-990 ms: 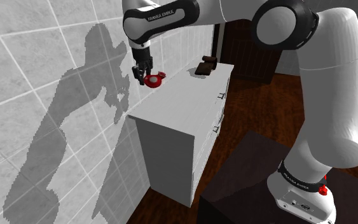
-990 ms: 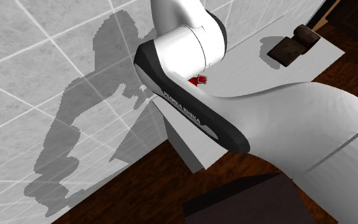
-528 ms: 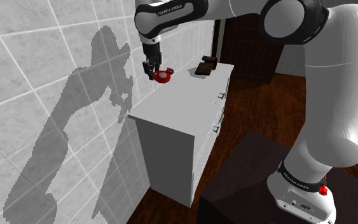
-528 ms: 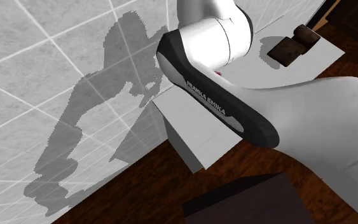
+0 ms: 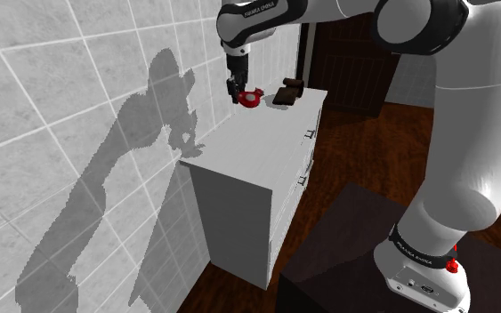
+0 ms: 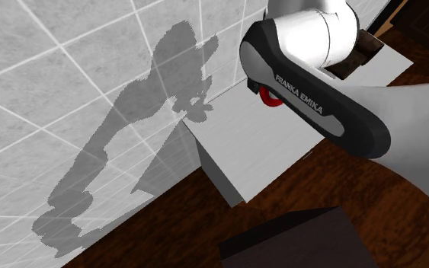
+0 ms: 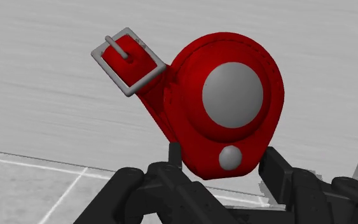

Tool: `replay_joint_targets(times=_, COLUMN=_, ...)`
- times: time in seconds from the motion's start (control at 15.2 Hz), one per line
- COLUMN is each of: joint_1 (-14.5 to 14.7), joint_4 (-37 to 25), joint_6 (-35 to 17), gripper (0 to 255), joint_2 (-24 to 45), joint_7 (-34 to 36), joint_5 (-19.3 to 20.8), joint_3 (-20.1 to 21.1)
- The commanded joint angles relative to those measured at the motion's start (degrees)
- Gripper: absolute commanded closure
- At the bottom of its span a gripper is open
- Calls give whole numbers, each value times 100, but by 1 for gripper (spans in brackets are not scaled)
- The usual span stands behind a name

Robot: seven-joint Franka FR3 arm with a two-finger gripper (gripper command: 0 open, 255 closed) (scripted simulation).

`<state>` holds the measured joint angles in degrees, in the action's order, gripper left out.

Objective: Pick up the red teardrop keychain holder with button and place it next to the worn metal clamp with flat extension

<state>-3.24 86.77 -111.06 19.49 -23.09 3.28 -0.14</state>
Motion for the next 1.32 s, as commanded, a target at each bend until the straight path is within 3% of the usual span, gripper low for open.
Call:
replay_joint_targets(times=0.0, joint_1=-174, joint_4=81, joint_6=-31, gripper=255, joint_2=-65, joint_7=-261, joint_5=-47, joint_3=-72)
replay_joint_targets(times=0.66, joint_1=-1019, joint_4=-84, joint_6=-33, gripper=255, joint_2=57, joint_7=-1512, joint_5=-294, joint_3=-426)
replay_joint_targets(times=1.25, joint_1=-1823, joint_4=-957, joint_6=239, gripper=255, joint_2=647, joint_7=-2600, joint_5=-562, joint_3=-686)
